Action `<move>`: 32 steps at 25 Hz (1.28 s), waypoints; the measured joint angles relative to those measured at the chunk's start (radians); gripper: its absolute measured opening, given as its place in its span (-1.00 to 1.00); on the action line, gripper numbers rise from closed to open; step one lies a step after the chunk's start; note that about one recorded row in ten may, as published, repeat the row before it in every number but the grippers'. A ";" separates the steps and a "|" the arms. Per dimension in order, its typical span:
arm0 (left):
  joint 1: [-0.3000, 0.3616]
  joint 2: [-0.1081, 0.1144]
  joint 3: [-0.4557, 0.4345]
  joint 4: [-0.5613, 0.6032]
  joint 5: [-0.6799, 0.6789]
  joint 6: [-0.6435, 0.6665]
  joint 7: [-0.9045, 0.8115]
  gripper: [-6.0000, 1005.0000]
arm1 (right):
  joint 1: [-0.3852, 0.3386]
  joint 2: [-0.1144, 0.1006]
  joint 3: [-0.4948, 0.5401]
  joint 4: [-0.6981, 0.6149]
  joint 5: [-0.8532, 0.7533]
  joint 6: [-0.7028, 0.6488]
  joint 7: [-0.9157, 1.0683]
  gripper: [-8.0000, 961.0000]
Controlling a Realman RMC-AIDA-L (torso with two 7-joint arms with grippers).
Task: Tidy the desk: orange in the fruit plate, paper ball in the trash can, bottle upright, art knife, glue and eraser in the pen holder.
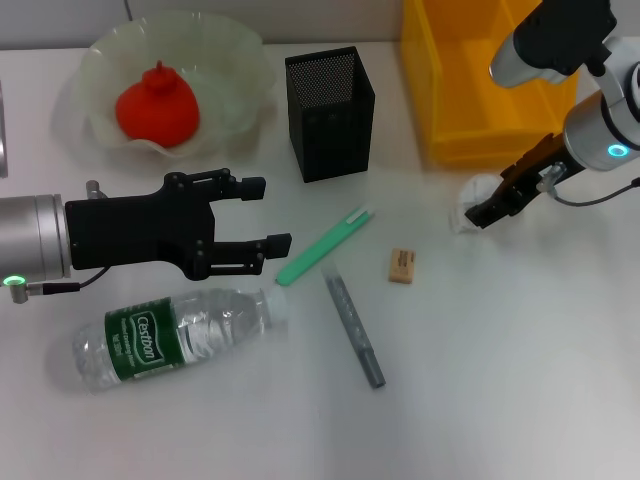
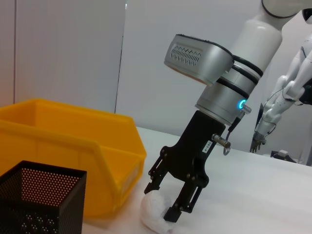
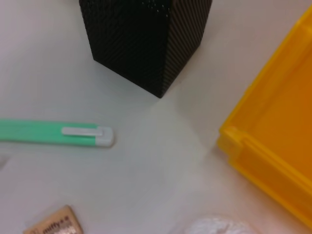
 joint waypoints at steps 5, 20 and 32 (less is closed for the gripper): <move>0.000 0.000 0.000 0.000 0.000 0.000 0.000 0.60 | -0.005 -0.001 0.008 -0.004 0.027 -0.009 -0.001 0.48; 0.000 -0.001 0.000 0.000 0.000 0.000 0.002 0.60 | -0.004 -0.005 0.252 -0.322 0.069 -0.366 0.015 0.04; 0.000 -0.002 0.000 0.000 0.000 0.006 -0.001 0.60 | 0.013 -0.011 0.302 -0.262 0.092 -0.069 -0.016 0.04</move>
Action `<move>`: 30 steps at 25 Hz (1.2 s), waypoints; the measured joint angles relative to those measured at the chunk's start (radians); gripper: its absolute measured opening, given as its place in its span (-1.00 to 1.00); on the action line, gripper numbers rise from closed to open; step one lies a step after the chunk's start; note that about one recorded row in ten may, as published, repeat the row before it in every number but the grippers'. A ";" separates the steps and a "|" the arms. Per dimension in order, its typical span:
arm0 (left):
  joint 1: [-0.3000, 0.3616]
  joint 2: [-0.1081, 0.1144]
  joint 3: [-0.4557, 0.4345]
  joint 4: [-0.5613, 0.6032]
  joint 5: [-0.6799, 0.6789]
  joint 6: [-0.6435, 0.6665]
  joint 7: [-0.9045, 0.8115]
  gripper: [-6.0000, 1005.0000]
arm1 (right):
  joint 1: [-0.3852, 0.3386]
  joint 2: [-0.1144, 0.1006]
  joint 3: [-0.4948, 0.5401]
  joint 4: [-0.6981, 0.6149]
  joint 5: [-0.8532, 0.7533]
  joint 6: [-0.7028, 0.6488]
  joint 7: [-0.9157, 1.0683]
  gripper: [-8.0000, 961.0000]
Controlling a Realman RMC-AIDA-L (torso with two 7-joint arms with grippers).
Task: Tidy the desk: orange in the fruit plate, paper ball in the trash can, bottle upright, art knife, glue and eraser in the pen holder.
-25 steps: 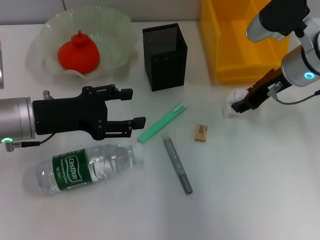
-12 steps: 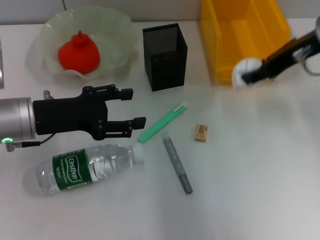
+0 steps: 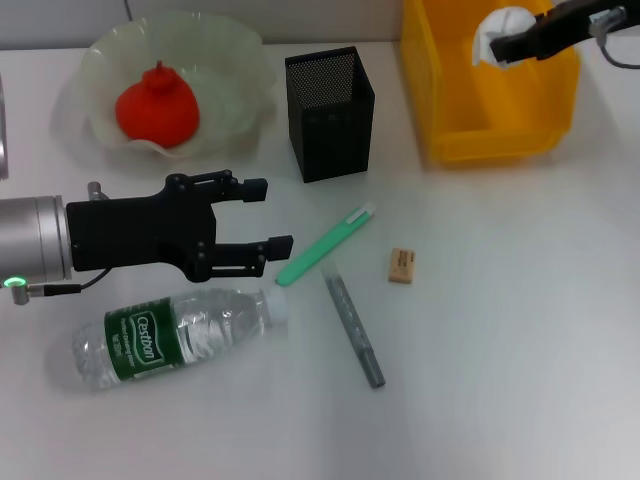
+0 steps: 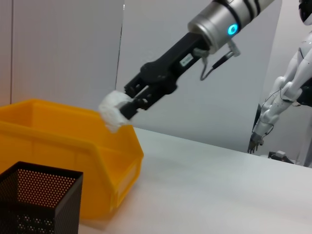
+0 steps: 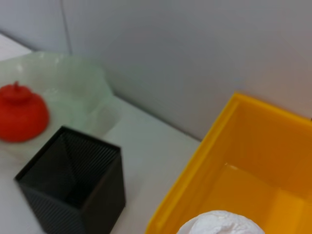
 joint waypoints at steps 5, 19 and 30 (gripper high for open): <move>0.001 -0.001 0.000 0.000 0.000 0.002 0.000 0.60 | 0.038 -0.016 0.000 0.132 -0.001 0.087 -0.015 0.06; 0.000 -0.002 0.000 0.000 0.000 0.001 -0.002 0.60 | 0.031 -0.006 0.017 0.155 0.012 0.181 -0.020 0.45; 0.000 -0.001 -0.001 0.002 -0.002 0.019 -0.002 0.60 | -0.172 -0.067 0.021 0.194 0.821 -0.023 -0.477 0.44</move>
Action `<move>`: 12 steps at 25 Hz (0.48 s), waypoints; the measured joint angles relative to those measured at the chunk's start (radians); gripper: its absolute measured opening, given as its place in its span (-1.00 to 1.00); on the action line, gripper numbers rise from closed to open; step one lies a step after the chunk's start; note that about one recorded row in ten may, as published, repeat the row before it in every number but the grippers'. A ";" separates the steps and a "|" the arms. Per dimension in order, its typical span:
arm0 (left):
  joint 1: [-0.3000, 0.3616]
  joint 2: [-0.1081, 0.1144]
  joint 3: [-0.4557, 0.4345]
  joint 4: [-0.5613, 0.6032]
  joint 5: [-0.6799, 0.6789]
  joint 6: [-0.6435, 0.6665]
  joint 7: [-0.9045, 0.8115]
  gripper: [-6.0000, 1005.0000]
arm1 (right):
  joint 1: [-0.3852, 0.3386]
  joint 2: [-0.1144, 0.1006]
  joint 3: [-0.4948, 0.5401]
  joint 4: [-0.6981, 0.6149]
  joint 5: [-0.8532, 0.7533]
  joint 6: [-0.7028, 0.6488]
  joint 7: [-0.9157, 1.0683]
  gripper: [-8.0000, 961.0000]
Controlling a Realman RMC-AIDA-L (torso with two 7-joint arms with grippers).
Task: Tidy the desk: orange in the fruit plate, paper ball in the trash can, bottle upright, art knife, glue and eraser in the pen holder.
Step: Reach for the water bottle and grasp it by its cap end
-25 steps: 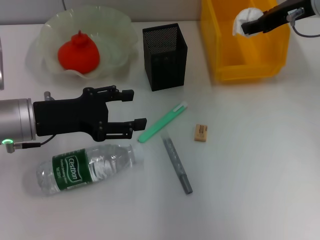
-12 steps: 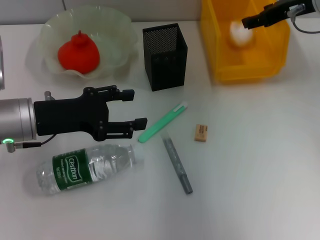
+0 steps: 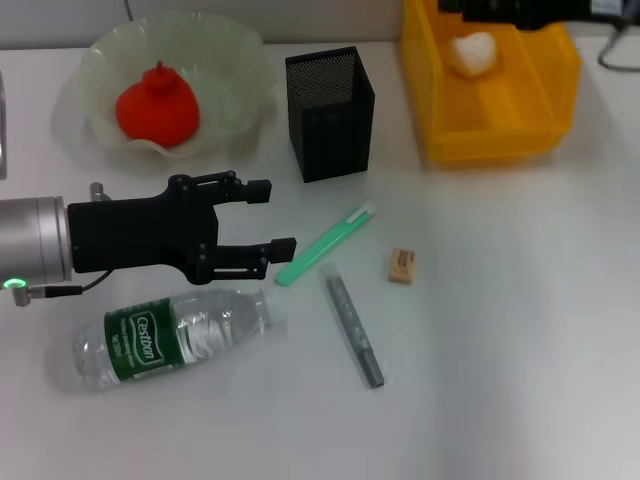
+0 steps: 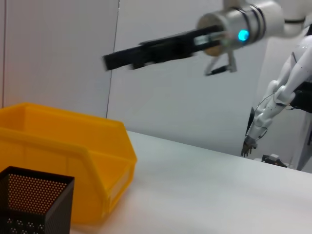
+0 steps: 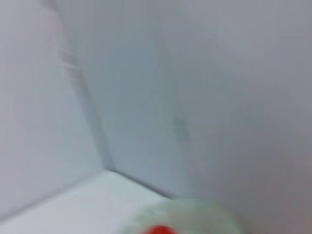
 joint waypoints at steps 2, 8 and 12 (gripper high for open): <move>0.000 0.000 0.000 0.000 0.000 0.001 0.000 0.60 | -0.027 -0.023 0.000 0.070 0.104 -0.112 -0.119 0.44; -0.001 0.001 0.000 0.000 0.000 0.003 -0.009 0.60 | -0.065 -0.055 0.001 0.302 0.077 -0.295 -0.386 0.44; -0.001 0.007 -0.002 0.001 0.000 0.013 -0.035 0.60 | -0.094 -0.050 0.001 0.381 -0.003 -0.319 -0.527 0.44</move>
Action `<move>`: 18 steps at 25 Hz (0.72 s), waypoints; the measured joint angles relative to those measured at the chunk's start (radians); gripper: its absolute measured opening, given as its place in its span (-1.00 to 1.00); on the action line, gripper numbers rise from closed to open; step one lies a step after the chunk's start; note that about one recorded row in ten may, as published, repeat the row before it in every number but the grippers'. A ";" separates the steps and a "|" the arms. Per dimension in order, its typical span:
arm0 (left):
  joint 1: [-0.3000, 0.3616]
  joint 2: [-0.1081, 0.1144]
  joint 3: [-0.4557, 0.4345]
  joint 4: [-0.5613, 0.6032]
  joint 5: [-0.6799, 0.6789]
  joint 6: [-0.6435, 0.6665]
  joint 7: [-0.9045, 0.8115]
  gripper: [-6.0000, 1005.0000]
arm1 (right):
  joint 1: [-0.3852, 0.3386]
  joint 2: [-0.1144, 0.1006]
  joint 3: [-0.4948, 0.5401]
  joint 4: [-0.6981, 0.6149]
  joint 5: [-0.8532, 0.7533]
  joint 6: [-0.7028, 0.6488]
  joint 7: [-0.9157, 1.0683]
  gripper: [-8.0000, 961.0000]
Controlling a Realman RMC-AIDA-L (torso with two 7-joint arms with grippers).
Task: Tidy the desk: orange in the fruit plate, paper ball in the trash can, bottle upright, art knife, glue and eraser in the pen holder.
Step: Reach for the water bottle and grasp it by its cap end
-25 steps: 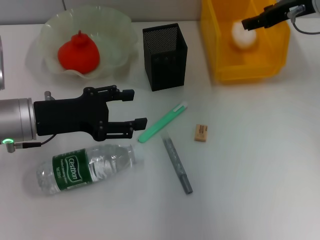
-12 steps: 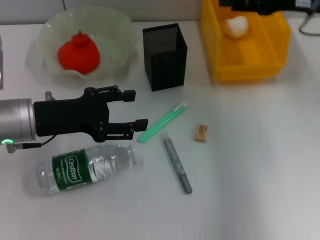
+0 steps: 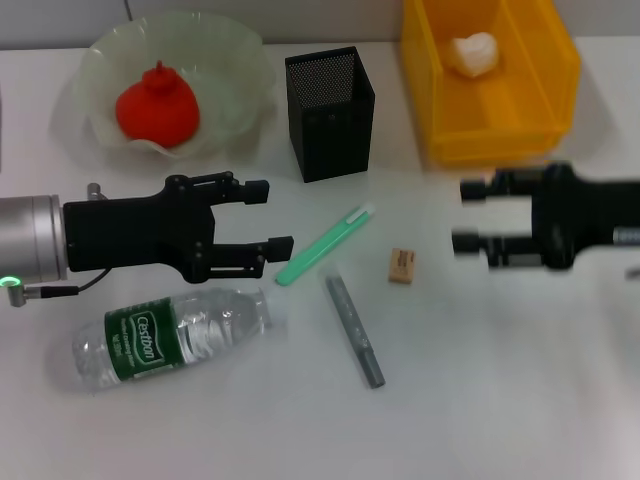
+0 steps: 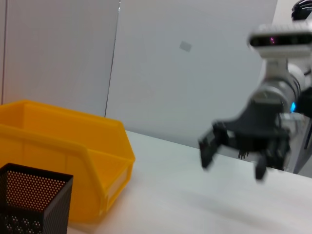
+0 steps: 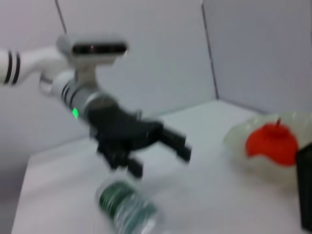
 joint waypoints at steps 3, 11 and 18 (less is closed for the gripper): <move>0.000 0.006 -0.006 0.003 0.002 0.013 -0.023 0.60 | -0.026 0.012 0.000 0.017 -0.044 0.003 -0.053 0.44; -0.001 0.017 -0.020 0.023 0.003 0.025 -0.084 0.60 | -0.077 0.030 -0.008 0.041 -0.080 0.018 -0.144 0.44; 0.002 0.018 -0.024 0.026 0.003 0.028 -0.107 0.60 | -0.080 0.030 -0.004 0.042 -0.116 0.012 -0.144 0.44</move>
